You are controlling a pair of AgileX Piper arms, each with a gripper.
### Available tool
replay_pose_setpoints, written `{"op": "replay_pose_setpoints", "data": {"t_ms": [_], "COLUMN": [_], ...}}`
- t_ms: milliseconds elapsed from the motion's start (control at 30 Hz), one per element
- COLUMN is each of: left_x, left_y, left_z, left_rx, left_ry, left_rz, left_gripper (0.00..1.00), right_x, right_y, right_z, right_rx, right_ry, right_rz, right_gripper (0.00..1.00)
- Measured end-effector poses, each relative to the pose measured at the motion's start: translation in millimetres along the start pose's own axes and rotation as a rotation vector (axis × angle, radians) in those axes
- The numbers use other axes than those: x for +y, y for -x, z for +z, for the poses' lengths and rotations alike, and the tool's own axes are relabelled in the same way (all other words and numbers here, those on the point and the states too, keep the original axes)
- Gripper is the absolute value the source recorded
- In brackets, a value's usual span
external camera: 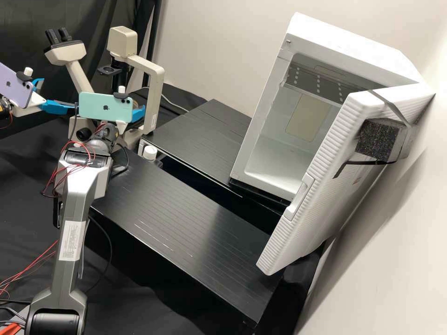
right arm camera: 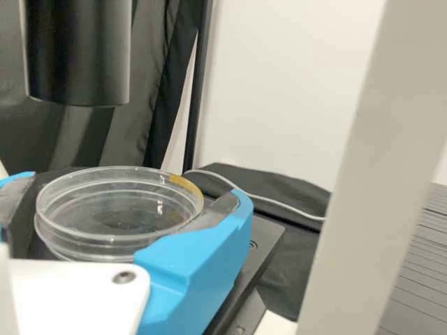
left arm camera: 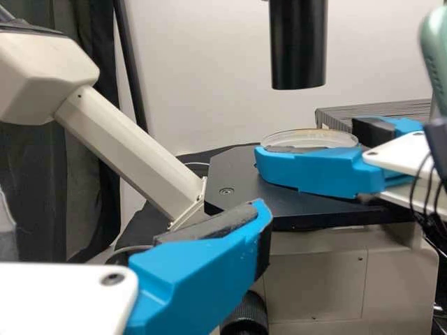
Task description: Take out the petri dish and place it under the microscope.
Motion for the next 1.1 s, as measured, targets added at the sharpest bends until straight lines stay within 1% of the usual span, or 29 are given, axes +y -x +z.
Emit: {"op": "replay_pose_setpoints", "data": {"t_ms": [67, 133, 200, 367, 467, 500, 633, 700, 767, 833, 900, 967, 1000, 1100], "left_x": [0.0, 0.0, 0.0, 0.0, 0.0, 0.0, 0.0, 0.0, 0.0, 0.0, 0.0, 0.0, 0.0, 0.0], "left_y": [0, 0, 0, 0, 0, 0, 0, 0, 0, 0, 0, 0, 0, 0], "left_z": [0, 0, 0, 0, 0, 0, 0, 0, 0, 0, 0, 0, 0, 0], "left_rx": [0.000, 0.000, 0.000, 0.000, 0.000, 0.000, 0.000, 0.000, 0.000, 0.000, 0.000, 0.000, 0.000, 0.000], "left_ry": [0.000, 0.000, 0.000, 0.000, 0.000, 0.000, 0.000, 0.000, 0.000, 0.000, 0.000, 0.000, 0.000, 0.000], "left_rz": [0.000, 0.000, 0.000, 0.000, 0.000, 0.000, 0.000, 0.000, 0.000, 0.000, 0.000, 0.000, 0.000, 0.000], "left_gripper": [1.00, 1.00, 1.00, 1.00, 1.00, 1.00, 1.00, 1.00, 1.00, 1.00, 1.00, 1.00, 1.00, 1.00], "right_x": [1, 2, 5, 13, 17, 16, 23, 29, 36, 45, 52, 57, 60, 57], "right_y": [4, 10, 16, 37, 53, 62, 93, 111, 132, 157, 176, 197, 206, 228], "right_z": [0, 1, 1, 1, 0, 1, 1, 1, 1, 1, 3, 6, 6, 12], "right_rx": [0.002, -0.003, 0.007, 0.040, 0.067, 0.080, 0.124, 0.151, 0.181, 0.202, 0.192, 0.161, 0.157, 0.141], "right_ry": [-0.010, -0.032, -0.042, -0.053, -0.043, -0.031, -0.022, -0.019, -0.005, 0.025, 0.040, 0.045, 0.046, 0.051], "right_rz": [0.007, 0.001, 0.007, 0.022, 0.025, 0.021, 0.075, 0.127, 0.206, 0.301, 0.355, 0.380, 0.388, 0.366], "right_gripper": [1.00, 1.00, 1.00, 1.00, 1.00, 1.00, 1.00, 1.00, 1.00, 1.00, 1.00, 1.00, 1.00, 1.00]}}
